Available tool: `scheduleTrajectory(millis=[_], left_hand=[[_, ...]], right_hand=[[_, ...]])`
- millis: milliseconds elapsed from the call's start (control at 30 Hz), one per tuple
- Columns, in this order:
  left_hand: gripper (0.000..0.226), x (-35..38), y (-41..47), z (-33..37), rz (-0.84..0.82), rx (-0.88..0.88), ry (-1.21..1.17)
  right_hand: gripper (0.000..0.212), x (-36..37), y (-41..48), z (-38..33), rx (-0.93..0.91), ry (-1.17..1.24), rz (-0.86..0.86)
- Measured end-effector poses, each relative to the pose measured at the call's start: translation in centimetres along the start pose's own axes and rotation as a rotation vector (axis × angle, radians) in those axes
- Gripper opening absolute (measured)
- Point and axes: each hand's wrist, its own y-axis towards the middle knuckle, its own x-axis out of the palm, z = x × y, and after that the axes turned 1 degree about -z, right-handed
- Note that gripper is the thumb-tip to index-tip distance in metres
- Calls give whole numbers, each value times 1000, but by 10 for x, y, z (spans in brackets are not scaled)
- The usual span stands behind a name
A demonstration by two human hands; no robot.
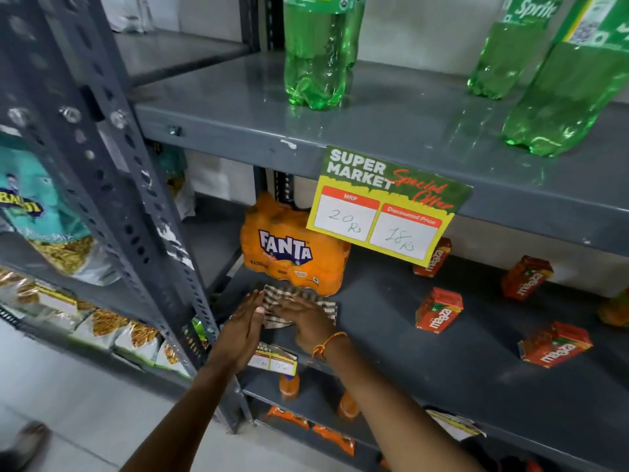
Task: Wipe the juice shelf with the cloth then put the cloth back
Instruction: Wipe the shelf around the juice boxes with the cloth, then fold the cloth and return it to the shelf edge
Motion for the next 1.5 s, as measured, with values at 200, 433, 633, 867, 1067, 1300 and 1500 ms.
scheduleTrajectory(millis=[200,433,633,867,1067,1300,1500], left_hand=[[54,0,0,-5,-64,37,110],[66,5,0,-15,-160,66,338],[41,3,9,8,-139,-64,86],[47,11,24,27,-250,-40,34],[39,21,38,31,-225,12,90],[44,18,26,56,-145,78,96],[45,18,-33,156,-59,442,59]], right_hand=[[73,11,-47,6,48,105,57],[67,-5,-114,-7,-7,179,-77],[60,-29,-84,-14,-17,69,9],[51,-30,-63,18,722,149,491],[37,-16,-56,9,963,187,342],[31,-28,-83,-5,856,265,464],[35,-86,-203,-10,694,356,702]])
